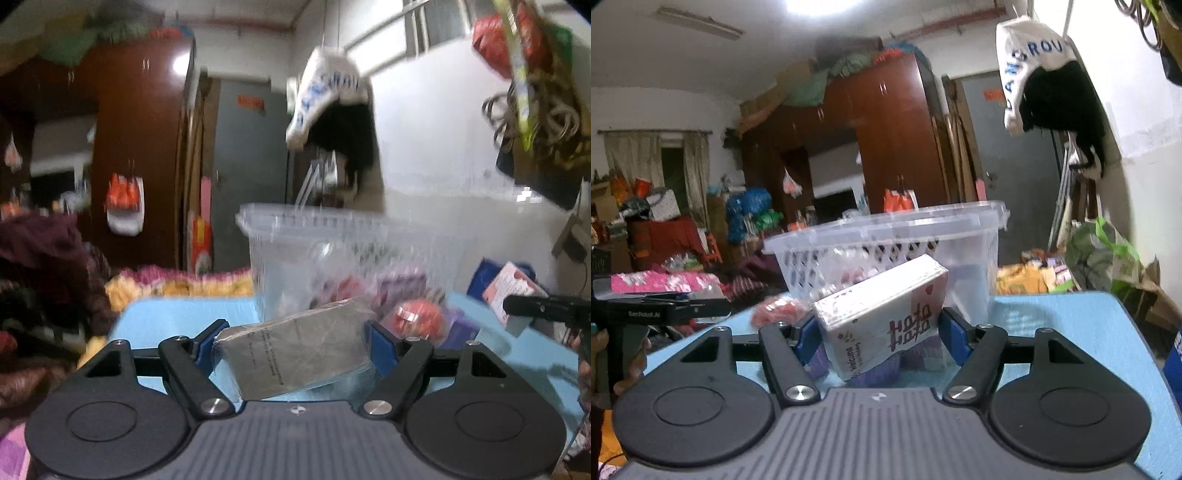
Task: Organize objects
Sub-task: 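Carry both items over the white basket and open both tools, then grasp another clear bag with left tool while right tool grasps purple cube box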
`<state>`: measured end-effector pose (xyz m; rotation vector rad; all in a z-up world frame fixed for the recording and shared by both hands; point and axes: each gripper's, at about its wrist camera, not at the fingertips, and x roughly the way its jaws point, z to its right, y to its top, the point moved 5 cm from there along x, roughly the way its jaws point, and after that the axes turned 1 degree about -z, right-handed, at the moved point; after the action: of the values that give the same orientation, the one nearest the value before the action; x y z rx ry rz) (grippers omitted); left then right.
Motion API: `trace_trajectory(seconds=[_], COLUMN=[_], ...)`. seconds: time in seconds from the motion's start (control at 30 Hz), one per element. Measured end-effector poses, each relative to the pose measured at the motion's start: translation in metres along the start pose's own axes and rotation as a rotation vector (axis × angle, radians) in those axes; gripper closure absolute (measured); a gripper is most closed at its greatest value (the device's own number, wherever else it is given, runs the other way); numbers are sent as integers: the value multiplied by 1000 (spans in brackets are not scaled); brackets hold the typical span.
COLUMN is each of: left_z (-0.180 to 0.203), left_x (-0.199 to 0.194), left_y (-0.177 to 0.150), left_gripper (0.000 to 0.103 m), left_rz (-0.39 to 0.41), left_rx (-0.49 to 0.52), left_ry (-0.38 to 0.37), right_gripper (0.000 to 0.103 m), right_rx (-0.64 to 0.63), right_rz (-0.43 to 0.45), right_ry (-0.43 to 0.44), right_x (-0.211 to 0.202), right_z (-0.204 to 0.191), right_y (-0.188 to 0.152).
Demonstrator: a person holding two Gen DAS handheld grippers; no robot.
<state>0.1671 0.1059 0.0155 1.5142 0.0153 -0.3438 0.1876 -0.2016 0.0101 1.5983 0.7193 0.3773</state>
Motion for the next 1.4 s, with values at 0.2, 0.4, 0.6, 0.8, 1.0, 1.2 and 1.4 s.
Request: trace_trajectory(seconds=[0.2, 0.4, 0.6, 0.8, 1.0, 1.2, 1.4], left_z=[26, 50, 31, 23, 36, 29, 23], left_x=[-14, 72, 145, 109, 124, 141, 81], left_y=[58, 128, 116, 103, 104, 102, 98], left_gripper=[22, 22, 20, 14, 3, 8, 8], left_rz=[146, 23, -164, -97, -146, -178, -60], left_rx=[-12, 1, -135, -124, -51, -41, -42], left_ry=[-112, -59, -71, -43, 24, 87, 13], right_gripper=[33, 32, 0, 0, 0, 0, 0], right_rx=[-76, -200, -227, -119, -16, -24, -35], right_rz=[124, 34, -100, -25, -61, -77, -109], right_ry=[-14, -101, -191, -147, -93, -70, -75], right_x=[-12, 63, 119, 64, 53, 54, 47], right_z=[-27, -38, -27, -32, -25, -21, -24], right_y=[51, 120, 112, 105, 82, 75, 51])
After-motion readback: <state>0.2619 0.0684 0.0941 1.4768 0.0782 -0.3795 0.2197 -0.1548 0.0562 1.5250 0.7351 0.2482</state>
